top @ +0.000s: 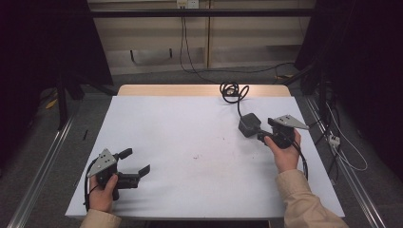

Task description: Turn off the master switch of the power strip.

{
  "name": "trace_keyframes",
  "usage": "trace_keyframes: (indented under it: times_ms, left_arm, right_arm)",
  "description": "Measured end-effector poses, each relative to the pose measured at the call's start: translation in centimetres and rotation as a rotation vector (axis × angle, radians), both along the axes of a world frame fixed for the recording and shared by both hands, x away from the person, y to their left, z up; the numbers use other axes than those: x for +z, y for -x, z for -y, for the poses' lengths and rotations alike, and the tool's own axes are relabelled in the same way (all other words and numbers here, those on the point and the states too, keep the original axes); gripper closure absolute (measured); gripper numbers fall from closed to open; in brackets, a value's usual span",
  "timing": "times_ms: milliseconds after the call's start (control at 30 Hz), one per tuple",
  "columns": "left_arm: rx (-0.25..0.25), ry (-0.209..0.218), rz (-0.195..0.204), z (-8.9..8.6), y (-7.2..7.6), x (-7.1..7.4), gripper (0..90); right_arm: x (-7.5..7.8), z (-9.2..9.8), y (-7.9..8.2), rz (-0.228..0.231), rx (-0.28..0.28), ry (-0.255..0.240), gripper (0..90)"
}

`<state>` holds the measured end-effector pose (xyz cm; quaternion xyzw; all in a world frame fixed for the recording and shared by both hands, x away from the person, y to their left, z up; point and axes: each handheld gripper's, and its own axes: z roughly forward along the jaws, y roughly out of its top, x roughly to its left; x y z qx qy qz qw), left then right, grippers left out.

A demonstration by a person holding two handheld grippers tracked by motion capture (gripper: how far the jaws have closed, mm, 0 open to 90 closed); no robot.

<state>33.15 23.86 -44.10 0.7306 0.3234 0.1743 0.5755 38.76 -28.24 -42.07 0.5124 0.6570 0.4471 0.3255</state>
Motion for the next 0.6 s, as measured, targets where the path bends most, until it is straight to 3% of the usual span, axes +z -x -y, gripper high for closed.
trace_keyframes:
  times_ms: [600]
  left_arm:
    - [0.003,0.002,0.001,-0.02,0.0,0.01,2.9]
  right_arm:
    - [-0.26,0.45,-0.45,-0.009,-0.009,-0.02,50.4]
